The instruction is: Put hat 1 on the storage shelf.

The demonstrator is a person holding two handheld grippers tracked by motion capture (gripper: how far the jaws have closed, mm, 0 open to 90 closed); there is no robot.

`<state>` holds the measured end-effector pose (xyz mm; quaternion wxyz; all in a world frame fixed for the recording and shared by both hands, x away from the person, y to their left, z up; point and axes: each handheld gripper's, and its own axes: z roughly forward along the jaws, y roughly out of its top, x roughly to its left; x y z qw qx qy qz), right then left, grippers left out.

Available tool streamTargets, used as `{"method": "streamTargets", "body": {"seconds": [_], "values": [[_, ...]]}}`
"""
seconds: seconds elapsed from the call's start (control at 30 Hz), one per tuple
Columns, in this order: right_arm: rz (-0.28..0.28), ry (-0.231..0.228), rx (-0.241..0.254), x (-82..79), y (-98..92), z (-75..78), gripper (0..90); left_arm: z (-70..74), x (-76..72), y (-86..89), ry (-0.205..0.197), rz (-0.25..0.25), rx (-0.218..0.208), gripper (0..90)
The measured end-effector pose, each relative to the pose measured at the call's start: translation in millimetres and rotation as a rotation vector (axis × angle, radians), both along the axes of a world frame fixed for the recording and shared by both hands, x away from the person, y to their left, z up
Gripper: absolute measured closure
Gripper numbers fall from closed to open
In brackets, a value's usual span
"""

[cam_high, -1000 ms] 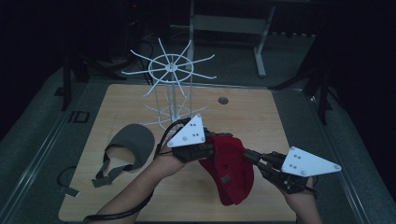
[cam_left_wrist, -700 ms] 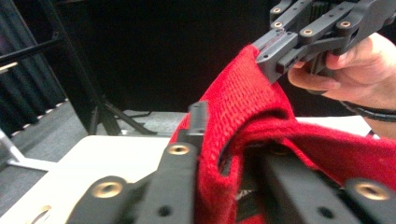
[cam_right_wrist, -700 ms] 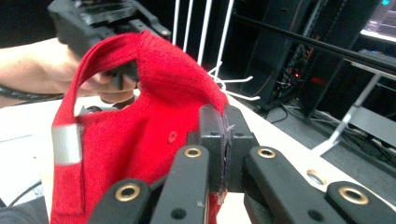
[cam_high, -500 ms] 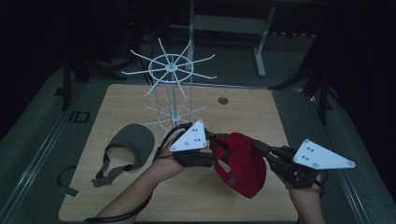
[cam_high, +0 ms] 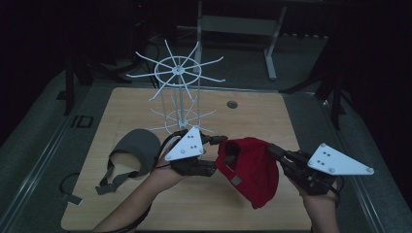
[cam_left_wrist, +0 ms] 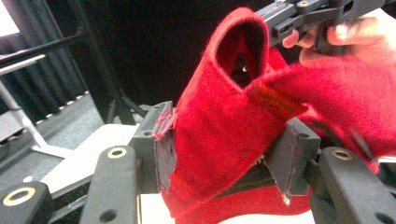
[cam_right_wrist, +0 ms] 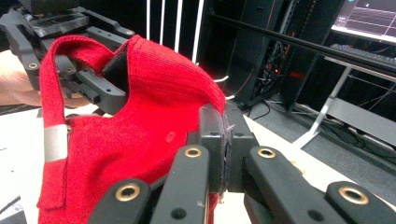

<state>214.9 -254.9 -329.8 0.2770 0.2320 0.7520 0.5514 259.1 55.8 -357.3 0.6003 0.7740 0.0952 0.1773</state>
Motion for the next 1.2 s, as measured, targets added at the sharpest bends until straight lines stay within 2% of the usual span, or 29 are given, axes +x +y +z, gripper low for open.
{"method": "streamTargets", "body": {"seconds": [0.13, 0.33, 0.57, 0.8, 1.2], "values": [[-0.009, 0.005, 0.022, -0.3, -4.0, 2.5, 89.1, 0.2, 1.8, 11.0, 0.013, 0.05, -0.022, 47.1], [-0.033, 0.004, 0.033, 0.6, -7.4, 6.8, 89.1, -3.9, 0.2, 19.2, 0.02, 0.084, -0.03, 47.1], [-0.08, -0.005, 0.041, 2.5, -12.8, 12.8, 89.1, -15.1, -4.3, 25.9, 0.059, 0.088, -0.037, 47.0], [-0.114, -0.014, 0.081, 5.1, -20.5, 20.2, 89.1, -28.9, -13.8, 34.7, 0.092, 0.103, -0.044, 47.0], [-0.16, -0.071, 0.109, 18.5, -18.3, 52.2, 89.1, -56.5, -25.5, 49.2, 0.137, 0.117, -0.042, 47.2]]}}
